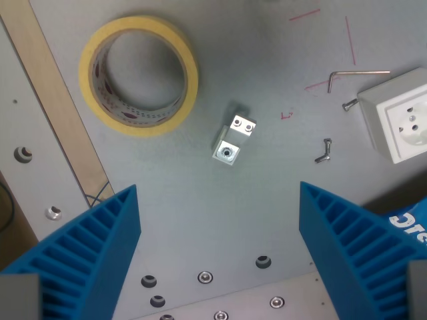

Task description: Move in base negative y

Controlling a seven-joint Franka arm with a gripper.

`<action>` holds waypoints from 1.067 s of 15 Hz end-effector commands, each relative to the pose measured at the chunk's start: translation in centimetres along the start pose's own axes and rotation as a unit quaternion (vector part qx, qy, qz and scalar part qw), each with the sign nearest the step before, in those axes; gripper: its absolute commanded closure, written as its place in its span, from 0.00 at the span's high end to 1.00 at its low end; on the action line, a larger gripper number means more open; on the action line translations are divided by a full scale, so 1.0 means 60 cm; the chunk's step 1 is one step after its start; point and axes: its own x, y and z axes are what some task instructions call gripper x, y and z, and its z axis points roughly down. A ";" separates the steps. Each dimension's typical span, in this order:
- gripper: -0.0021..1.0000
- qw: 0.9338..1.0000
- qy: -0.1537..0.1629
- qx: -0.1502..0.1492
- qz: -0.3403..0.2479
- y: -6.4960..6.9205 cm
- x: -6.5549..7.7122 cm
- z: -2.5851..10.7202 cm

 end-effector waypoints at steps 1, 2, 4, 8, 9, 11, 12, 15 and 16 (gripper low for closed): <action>1.00 1.000 0.001 0.000 0.000 0.008 0.004 -0.003; 1.00 1.000 0.001 0.000 0.000 0.017 0.008 -0.003; 1.00 1.000 0.001 0.000 0.000 0.033 0.017 -0.002; 1.00 1.000 0.001 0.000 0.000 0.067 0.035 -0.002; 1.00 1.000 0.001 0.000 0.000 0.075 0.039 -0.002; 1.00 1.000 0.001 0.000 0.000 0.092 0.048 -0.001; 1.00 1.000 0.001 0.000 0.000 0.100 0.052 -0.001; 1.00 1.000 0.001 0.000 0.000 0.125 0.066 -0.001; 1.00 1.000 0.001 0.000 0.000 0.133 0.071 -0.001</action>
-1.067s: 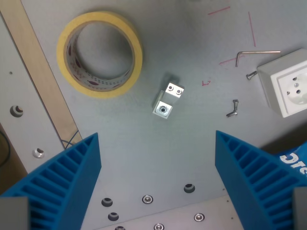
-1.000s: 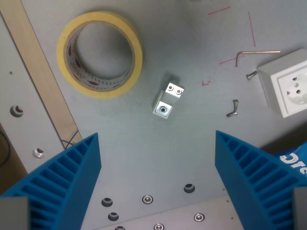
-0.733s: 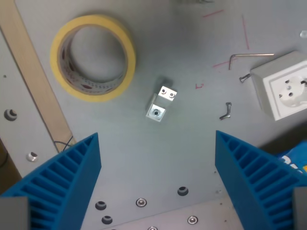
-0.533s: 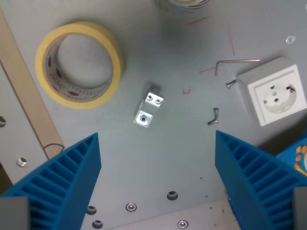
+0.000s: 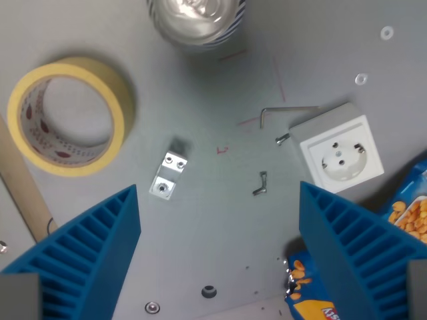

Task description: Move in base negative y

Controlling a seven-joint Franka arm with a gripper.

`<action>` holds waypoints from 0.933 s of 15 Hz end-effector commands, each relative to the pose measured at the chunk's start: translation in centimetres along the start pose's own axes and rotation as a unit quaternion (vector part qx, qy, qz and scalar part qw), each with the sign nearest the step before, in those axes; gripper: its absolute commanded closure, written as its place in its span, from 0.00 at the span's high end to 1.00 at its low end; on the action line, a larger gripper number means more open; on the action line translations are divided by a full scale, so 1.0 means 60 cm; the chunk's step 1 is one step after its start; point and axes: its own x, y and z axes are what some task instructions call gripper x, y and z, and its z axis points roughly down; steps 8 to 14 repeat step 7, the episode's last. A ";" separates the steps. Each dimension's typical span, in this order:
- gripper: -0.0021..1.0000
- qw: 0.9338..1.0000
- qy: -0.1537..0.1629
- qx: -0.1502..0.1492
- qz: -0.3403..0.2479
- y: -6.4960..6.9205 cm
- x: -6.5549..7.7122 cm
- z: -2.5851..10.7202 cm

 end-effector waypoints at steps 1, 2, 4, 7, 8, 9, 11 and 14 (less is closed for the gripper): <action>1.00 1.000 -0.008 -0.001 -0.008 0.019 0.025 -0.004; 1.00 1.000 -0.008 -0.001 -0.008 0.027 0.030 -0.004; 1.00 1.000 -0.008 -0.001 -0.008 0.044 0.039 -0.003; 1.00 1.000 -0.008 -0.001 -0.008 0.069 0.053 -0.003; 1.00 1.000 -0.008 -0.001 -0.008 0.069 0.053 -0.003; 1.00 1.000 -0.008 -0.001 -0.008 0.069 0.053 -0.003; 1.00 1.000 -0.008 -0.001 -0.008 0.069 0.053 -0.003; 1.00 1.000 -0.008 -0.001 -0.008 0.069 0.053 -0.003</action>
